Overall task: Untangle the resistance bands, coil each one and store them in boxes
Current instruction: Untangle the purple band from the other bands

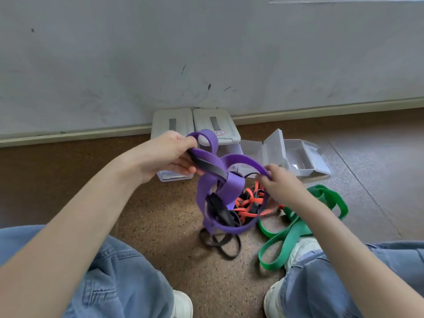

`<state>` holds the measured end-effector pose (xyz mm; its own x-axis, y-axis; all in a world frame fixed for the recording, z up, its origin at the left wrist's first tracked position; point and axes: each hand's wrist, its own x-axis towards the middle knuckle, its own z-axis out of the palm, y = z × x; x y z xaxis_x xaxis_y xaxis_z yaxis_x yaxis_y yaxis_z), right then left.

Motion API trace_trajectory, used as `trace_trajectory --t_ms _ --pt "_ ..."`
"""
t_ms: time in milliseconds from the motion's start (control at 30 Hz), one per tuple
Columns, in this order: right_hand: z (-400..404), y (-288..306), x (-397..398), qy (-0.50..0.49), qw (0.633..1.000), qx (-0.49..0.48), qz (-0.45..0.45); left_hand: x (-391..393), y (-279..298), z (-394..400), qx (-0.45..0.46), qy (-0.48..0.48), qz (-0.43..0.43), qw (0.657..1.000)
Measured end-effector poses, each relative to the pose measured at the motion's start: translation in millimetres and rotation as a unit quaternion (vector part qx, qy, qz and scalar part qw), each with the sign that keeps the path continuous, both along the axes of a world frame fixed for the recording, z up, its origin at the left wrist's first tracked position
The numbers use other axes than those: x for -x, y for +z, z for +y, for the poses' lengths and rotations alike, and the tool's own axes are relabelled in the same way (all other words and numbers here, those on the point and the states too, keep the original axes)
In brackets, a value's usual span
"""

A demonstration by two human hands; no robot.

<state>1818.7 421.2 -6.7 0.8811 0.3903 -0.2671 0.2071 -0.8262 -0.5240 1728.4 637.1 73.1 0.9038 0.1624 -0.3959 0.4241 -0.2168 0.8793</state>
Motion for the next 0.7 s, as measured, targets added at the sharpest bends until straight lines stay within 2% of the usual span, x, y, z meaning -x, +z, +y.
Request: trace_trajectory --t_ms 33,67,133,200,233,333,400,433,500,567,600,633,700 --pt "-1 -6 2 0.059 0.995 0.053 -0.053 0 4 -2 0.006 -0.008 -0.017 1.000" --pt "-1 -11 5 0.128 0.987 0.052 -0.087 1 8 -4 0.015 -0.016 -0.031 0.999" --pt "5 -16 14 0.257 0.958 -0.041 -0.122 3 16 -9 0.042 -0.013 -0.064 0.997" --pt "14 -18 21 0.288 0.939 -0.138 -0.126 3 24 -11 0.083 -0.004 -0.096 0.992" --pt "17 -18 23 0.269 0.939 -0.189 -0.097 4 26 -12 0.105 -0.004 -0.109 0.989" --pt "24 -16 33 0.213 0.916 -0.326 0.095 5 33 -10 0.208 0.010 -0.133 0.969" --pt "26 -17 39 0.165 0.899 -0.376 0.156 5 33 -3 0.249 0.028 -0.128 0.960" --pt "26 -16 39 0.125 0.897 -0.391 0.164 3 29 3 0.220 0.044 -0.114 0.968" --pt "22 -12 31 0.044 0.903 -0.398 0.155 1 17 17 0.081 0.095 -0.063 0.990" --pt "16 -7 22 -0.011 0.921 -0.371 0.118 1 3 27 -0.041 0.116 0.008 0.992" --pt "14 -4 18 -0.010 0.930 -0.354 0.102 1 -3 27 -0.109 0.090 0.052 0.989" --pt "14 0 18 0.004 0.938 -0.336 0.088 2 -10 28 -0.202 0.044 0.096 0.974" --pt "15 4 19 0.025 0.950 -0.306 0.061 2 -13 22 -0.407 -0.032 0.140 0.902"
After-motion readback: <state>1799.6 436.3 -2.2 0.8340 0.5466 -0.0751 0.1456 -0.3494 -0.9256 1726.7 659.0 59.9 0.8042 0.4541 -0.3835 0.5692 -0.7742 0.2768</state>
